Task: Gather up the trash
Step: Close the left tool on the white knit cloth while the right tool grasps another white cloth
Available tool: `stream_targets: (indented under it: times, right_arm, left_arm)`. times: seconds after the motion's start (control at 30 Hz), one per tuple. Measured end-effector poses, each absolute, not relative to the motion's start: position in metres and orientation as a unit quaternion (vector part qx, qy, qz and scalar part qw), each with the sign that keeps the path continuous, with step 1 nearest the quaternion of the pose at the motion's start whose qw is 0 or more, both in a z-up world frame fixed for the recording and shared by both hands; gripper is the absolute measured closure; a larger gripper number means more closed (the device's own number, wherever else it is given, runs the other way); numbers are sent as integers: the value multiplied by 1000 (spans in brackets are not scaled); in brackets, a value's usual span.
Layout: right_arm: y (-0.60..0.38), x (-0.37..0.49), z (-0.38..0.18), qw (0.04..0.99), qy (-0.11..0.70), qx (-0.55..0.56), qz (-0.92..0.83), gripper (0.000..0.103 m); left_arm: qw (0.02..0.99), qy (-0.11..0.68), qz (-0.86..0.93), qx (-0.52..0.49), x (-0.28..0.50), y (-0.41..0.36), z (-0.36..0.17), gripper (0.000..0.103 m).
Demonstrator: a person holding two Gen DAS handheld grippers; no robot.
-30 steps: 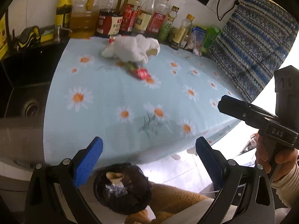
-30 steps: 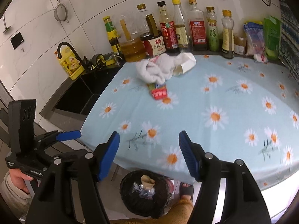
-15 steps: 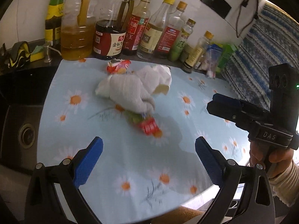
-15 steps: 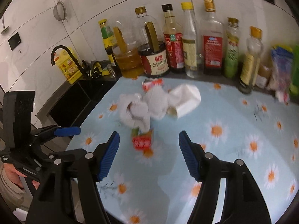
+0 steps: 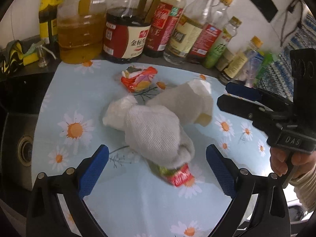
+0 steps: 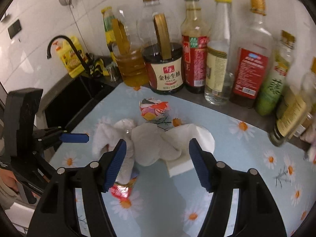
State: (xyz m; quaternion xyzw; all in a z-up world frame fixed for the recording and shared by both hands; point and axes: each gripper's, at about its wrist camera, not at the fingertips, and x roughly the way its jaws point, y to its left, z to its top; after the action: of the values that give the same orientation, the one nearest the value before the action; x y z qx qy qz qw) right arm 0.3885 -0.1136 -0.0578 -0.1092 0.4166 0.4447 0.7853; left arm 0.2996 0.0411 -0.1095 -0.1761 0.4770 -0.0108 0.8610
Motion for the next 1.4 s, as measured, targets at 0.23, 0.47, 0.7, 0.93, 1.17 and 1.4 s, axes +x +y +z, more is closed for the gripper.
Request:
stream_targets:
  times: [0.23, 0.47, 0.7, 0.93, 1.17, 1.4]
  right_arm:
    - [-100, 407, -70, 766, 423, -118, 470, 37]
    - [-91, 421, -83, 742, 443, -123, 488, 45]
    - [-85, 425, -91, 719, 456, -131, 509, 61]
    - [-76, 428, -92, 701, 459, -138, 528, 84]
    - [-76, 430, -86, 697, 457, -127, 538, 86]
    - [-84, 427, -75, 705, 450, -112, 536, 86]
  left_arm:
    - [856, 478, -12, -196, 315, 45, -114, 8]
    - [850, 481, 4, -212, 320, 51, -126, 18]
    - [850, 476, 8, -226, 324, 53, -132, 39]
    - [853, 468, 6, -231, 324, 54, -131, 58]
    - [855, 458, 11, -242, 317, 58, -127, 64]
    - [863, 446, 12, -238, 307, 57, -114, 65]
